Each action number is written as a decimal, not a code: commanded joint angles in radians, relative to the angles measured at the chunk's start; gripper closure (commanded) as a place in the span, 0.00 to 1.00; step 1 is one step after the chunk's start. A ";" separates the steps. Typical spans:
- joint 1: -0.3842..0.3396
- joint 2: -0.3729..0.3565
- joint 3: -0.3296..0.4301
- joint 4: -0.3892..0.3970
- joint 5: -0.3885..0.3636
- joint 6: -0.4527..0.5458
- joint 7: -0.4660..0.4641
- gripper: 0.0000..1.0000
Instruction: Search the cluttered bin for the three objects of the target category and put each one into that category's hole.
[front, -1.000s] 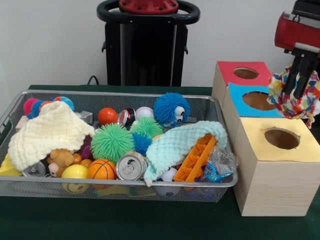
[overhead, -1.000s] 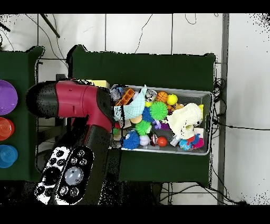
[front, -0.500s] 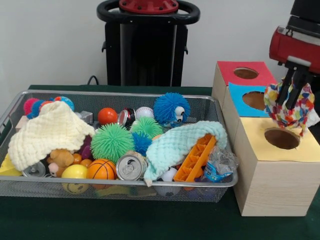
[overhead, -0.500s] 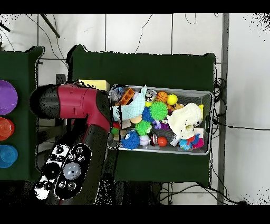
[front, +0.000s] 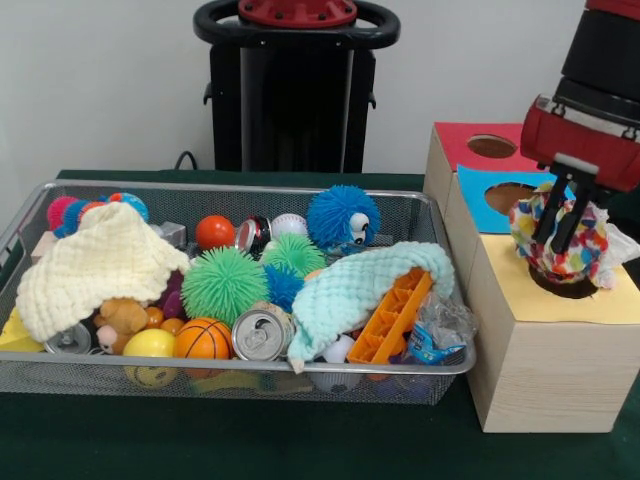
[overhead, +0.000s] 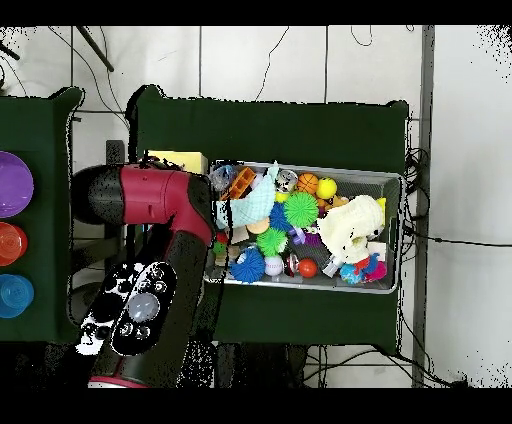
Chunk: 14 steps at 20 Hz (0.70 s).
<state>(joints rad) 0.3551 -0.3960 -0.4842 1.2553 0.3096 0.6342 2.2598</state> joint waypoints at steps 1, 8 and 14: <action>-0.019 0.080 0.061 0.097 0.054 -0.067 0.292 1.00; -0.001 0.116 0.042 0.081 0.085 -0.091 0.313 1.00; -0.004 0.143 0.044 0.065 0.104 -0.117 0.308 1.00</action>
<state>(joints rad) 0.3557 -0.3246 -0.4865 1.2566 0.3613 0.5656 2.2631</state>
